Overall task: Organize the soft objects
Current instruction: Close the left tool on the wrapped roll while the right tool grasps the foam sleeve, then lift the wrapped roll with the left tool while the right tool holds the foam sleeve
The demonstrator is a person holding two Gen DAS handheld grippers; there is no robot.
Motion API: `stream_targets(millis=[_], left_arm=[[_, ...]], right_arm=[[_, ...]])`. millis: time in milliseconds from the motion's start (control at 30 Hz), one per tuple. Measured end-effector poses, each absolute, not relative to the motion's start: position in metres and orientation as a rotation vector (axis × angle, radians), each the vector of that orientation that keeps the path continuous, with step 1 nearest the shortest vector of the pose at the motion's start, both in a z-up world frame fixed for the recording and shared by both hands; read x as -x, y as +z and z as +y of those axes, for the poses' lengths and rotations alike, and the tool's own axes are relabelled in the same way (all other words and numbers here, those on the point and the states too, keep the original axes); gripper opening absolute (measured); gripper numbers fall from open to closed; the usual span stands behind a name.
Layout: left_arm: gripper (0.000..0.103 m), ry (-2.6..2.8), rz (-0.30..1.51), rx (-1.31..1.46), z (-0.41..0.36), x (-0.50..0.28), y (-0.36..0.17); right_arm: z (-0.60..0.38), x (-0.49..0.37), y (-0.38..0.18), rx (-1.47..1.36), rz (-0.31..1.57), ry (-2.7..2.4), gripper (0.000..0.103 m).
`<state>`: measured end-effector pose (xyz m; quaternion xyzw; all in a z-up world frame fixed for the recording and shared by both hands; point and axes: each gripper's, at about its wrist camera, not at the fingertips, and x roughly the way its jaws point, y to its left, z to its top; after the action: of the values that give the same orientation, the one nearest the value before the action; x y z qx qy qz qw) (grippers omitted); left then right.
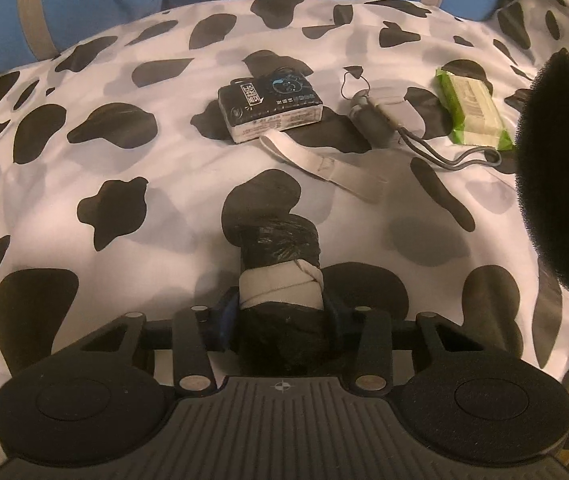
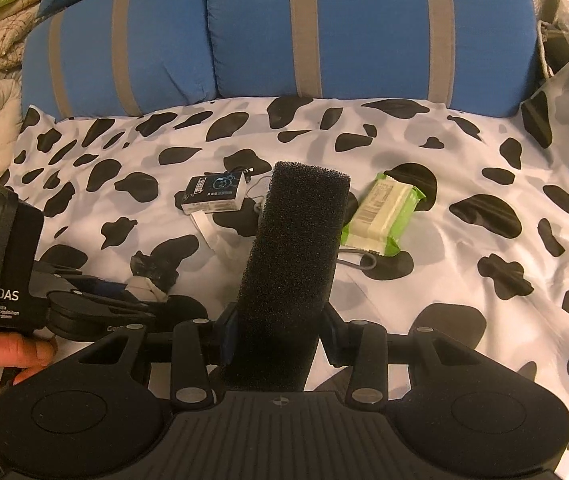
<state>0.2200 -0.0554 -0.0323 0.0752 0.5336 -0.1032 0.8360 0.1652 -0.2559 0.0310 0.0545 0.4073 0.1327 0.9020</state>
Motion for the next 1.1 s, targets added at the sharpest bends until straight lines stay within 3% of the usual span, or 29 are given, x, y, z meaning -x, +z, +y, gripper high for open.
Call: stream_targets(millis=[1100], left_arm=[[0.041, -0.320, 0.943, -0.052, -0.041, -0.159, 0.031]], right_arm=[[-0.231, -0.118, 0.036, -0.046, 0.820, 0.279, 0.044]])
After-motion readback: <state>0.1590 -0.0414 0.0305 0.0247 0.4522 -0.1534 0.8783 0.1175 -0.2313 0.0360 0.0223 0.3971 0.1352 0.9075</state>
